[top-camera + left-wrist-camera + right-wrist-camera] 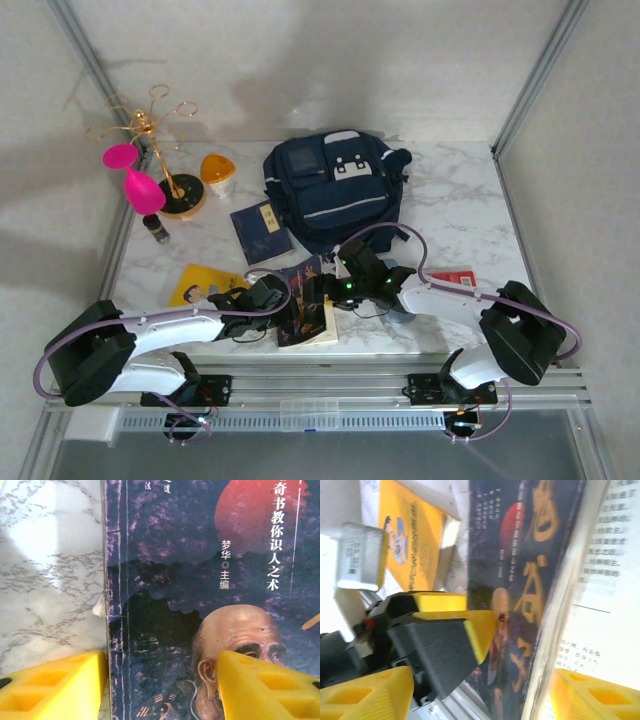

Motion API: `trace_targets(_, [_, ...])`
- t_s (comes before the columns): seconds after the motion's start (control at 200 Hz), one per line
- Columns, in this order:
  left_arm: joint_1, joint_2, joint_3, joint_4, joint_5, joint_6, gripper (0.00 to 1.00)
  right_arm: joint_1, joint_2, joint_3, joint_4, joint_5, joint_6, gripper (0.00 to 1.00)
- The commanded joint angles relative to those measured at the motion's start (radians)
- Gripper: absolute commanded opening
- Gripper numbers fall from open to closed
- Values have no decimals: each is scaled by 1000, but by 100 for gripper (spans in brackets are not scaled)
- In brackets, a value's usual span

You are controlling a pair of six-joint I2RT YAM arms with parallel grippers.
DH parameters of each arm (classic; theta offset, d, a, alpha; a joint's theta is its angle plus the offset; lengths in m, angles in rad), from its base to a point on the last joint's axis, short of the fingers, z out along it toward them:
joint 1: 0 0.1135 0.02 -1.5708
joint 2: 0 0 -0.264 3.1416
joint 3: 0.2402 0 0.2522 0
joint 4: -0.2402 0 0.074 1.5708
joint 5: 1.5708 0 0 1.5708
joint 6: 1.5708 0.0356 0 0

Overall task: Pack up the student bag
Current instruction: Pick up the book from the bottom-center of the table.

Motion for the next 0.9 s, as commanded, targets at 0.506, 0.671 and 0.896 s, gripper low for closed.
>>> trace_targets(0.506, [-7,10,-29,8,-35,-28,59,12,8,2,-42,36,-84,40])
trace_targets(0.671, [-7,0,-31,10,-37,-32,59,13,33,4,-24,20,-106,29])
trace_targets(0.896, [1,-54,-32,1,-43,-36,60,12,22,20,-41,2,-129,7])
